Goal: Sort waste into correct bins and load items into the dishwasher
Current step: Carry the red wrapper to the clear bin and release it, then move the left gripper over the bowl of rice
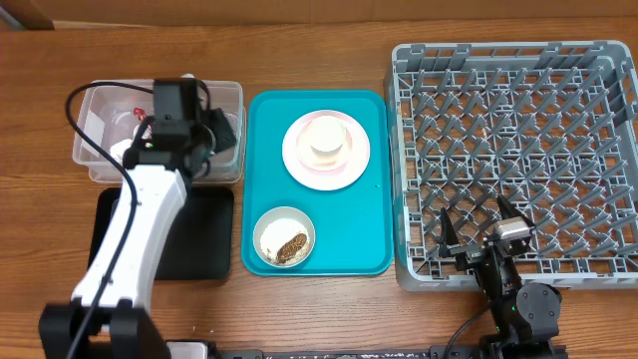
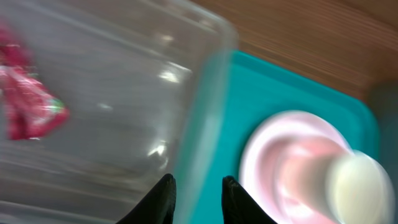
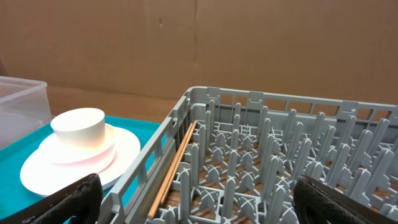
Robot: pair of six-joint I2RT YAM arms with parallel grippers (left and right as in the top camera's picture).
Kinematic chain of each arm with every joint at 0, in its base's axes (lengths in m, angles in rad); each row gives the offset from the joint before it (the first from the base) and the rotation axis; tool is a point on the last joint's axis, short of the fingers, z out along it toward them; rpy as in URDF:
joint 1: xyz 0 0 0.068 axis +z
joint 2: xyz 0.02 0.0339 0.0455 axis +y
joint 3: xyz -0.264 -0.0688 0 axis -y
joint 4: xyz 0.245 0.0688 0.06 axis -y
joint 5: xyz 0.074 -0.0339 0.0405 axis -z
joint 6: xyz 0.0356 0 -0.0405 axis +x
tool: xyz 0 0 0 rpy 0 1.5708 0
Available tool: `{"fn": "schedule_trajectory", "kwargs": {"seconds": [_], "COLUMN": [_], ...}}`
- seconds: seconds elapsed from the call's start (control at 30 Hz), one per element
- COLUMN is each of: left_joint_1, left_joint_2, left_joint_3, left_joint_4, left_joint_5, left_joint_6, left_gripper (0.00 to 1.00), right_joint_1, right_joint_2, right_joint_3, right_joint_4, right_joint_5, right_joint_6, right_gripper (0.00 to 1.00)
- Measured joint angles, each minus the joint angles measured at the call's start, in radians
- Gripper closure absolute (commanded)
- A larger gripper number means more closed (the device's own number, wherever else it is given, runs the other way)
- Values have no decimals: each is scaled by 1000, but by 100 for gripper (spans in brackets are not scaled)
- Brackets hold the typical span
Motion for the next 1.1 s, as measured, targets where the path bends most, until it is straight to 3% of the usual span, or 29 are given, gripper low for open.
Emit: {"fn": "schedule_trajectory", "kwargs": {"seconds": [0.1,0.27,0.33,0.73,1.1], "left_joint_1": [-76,-227,-288,-559,-628], "left_joint_2": [-59,-83,-83,-80,-74], "left_joint_3": [3,6,6,6,6], "left_joint_4": [-82,-286,-351,-471,-472], "left_joint_5": [68,171,185,163,20], "left_joint_6": [3,-3,-7,-87,-206], "left_gripper": [77,94,96,96,96], "right_joint_1": [0,0,0,0,0], "right_joint_2": [0,0,0,0,0], "right_joint_3": [0,0,0,0,0], "right_joint_4": [0,0,0,0,0], "right_joint_5": [0,0,0,0,0], "right_joint_6": [0,1,0,0,0], "right_gripper": [0,0,0,0,0]}}
